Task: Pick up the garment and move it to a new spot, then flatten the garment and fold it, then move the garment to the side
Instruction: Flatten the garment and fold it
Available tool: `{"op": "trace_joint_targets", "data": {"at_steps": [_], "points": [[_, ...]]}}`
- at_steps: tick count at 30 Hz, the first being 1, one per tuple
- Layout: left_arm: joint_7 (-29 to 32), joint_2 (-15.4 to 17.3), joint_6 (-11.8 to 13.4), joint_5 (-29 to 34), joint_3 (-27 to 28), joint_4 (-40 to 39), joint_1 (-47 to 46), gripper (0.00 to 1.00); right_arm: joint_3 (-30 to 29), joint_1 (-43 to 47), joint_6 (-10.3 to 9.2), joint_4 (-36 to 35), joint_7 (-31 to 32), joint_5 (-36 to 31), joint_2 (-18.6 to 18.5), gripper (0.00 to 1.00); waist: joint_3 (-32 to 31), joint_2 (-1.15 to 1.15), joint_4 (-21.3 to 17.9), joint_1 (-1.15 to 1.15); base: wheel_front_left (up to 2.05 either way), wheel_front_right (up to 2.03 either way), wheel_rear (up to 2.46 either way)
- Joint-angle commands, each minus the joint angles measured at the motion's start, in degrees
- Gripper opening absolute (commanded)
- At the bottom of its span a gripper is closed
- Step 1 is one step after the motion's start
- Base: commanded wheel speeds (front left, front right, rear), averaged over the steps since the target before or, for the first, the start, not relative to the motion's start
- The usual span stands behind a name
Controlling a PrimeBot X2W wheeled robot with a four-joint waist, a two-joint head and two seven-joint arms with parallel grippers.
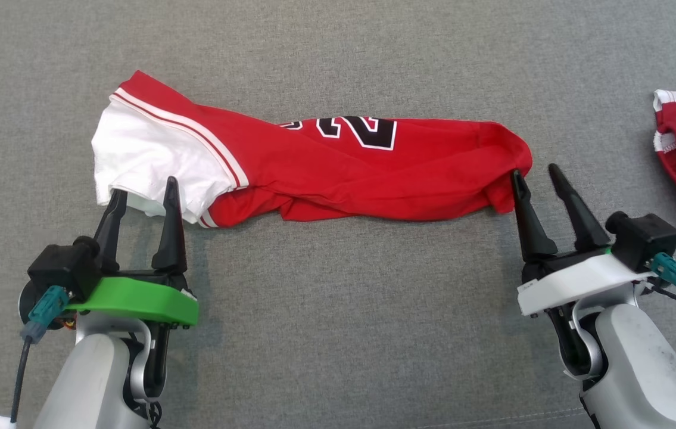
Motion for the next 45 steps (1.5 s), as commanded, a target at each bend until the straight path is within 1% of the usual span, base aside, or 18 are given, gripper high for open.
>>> {"op": "trace_joint_targets", "data": {"at_steps": [1,4,5,8,10,14,18,24,31,45], "points": [[-1.39,0.43,0.7,1.79,0.68,-1.62,1.42,1.0,-2.02,1.53,-0.02,-1.34,-0.4,-1.55,0.76,1.0,-0.98,0.0,0.14,0.0,0.0,0.0,0.0],[-2.07,0.3,2.04,4.05,2.0,-4.12,2.43,1.0,-4.91,3.07,-0.02,-4.66,-0.41,-4.65,1.79,1.0,-2.05,0.0,0.28,0.0,0.0,0.0,0.0],[-2.07,0.3,2.04,4.05,2.0,-4.12,2.43,1.0,-4.91,3.07,-0.02,-4.66,-0.41,-4.65,1.79,1.0,-2.05,0.0,0.28,0.0,0.0,0.0,0.0],[-2.36,0.13,3.23,5.97,3.45,-6.86,3.61,1.0,-6.96,4.93,-0.02,-7.67,-0.42,-7.95,2.49,1.0,-3.05,0.0,0.41,0.0,0.0,0.0,0.0],[-2.41,0.18,3.58,7.58,4.76,-8.96,4.1,1.0,-8.02,5.61,-0.02,-9.74,-0.42,-9.61,2.92,1.0,-3.63,0.0,0.47,0.0,0.0,0.0,0.0],[-2.44,0.1,3.04,9.67,6.6,-12.26,5.62,1.0,-9.58,7.37,-0.02,-12.36,-0.42,-12.38,3.45,1.0,-5.14,0.0,0.6,0.0,0.0,0.0,0.0],[-2.36,0.74,2.23,11.38,6.84,-14.14,8.03,1.0,-10.27,8.85,-0.02,-13.8,-0.43,-13.85,3.53,1.0,-6.98,0.0,0.66,0.0,0.0,0.0,0.0],[-2.33,1.43,1.32,11.79,6.61,-15.87,12.7,1.0,-10.41,11.93,-0.02,-14.89,0.51,-14.36,3.31,1.0,-10.34,0.0,0.83,0.0,0.0,0.0,0.0],[-1.84,1.59,0.62,10.84,5.71,-14.63,16.07,1.0,-10.39,14.89,-0.02,-15.54,1.84,-13.62,3.27,1.0,-13.54,0.0,0.9,0.0,0.0,0.0,0.0],[-0.76,1.78,0.9,9.8,5.02,-13.12,16.23,1.0,-10.35,16.22,-0.02,-15.91,2.65,-12.44,3.68,1.0,-14.14,0.0,1.08,0.0,0.0,0.0,0.0]]}}
